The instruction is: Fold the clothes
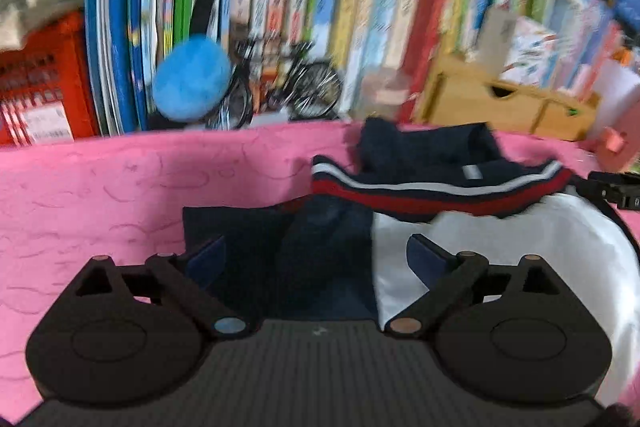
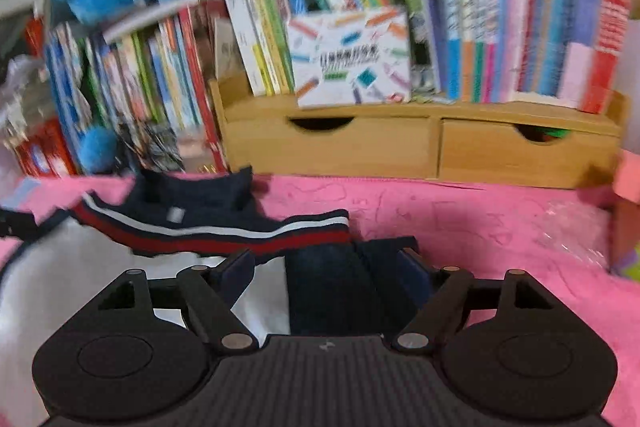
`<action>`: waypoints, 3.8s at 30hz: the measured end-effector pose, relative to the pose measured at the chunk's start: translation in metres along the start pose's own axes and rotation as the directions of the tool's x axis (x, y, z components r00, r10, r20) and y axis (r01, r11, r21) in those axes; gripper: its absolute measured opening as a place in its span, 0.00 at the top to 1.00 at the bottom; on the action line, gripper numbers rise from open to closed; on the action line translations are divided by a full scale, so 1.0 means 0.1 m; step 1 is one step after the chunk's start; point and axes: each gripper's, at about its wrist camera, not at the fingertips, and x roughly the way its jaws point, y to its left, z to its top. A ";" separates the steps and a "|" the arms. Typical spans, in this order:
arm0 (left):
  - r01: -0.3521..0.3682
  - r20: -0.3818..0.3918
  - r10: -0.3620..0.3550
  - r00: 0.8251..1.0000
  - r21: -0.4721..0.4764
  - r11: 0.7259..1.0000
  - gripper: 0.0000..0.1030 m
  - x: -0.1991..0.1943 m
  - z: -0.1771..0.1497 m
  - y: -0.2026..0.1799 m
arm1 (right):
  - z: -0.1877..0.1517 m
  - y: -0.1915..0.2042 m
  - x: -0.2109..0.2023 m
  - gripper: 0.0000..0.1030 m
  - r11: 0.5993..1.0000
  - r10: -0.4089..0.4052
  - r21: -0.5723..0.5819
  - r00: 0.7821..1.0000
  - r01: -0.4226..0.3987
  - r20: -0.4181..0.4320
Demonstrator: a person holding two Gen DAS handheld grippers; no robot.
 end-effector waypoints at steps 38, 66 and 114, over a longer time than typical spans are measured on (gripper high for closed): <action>0.215 -0.070 -0.203 0.977 0.314 0.925 0.59 -0.22 -0.70 -1.17 | -1.38 0.27 -2.11 0.28 0.996 0.085 0.011 0.994 -0.086 0.062; 0.546 -0.212 -0.503 0.838 0.333 0.769 0.55 -1.53 -1.67 -0.66 | -0.71 0.42 -0.46 0.63 0.967 -0.087 -0.247 0.994 0.067 -0.072; 0.348 -0.183 -0.315 0.931 0.195 0.917 0.00 -0.85 -1.01 -1.12 | -1.51 0.48 -1.95 0.08 0.952 0.082 -0.290 0.995 -0.096 -0.060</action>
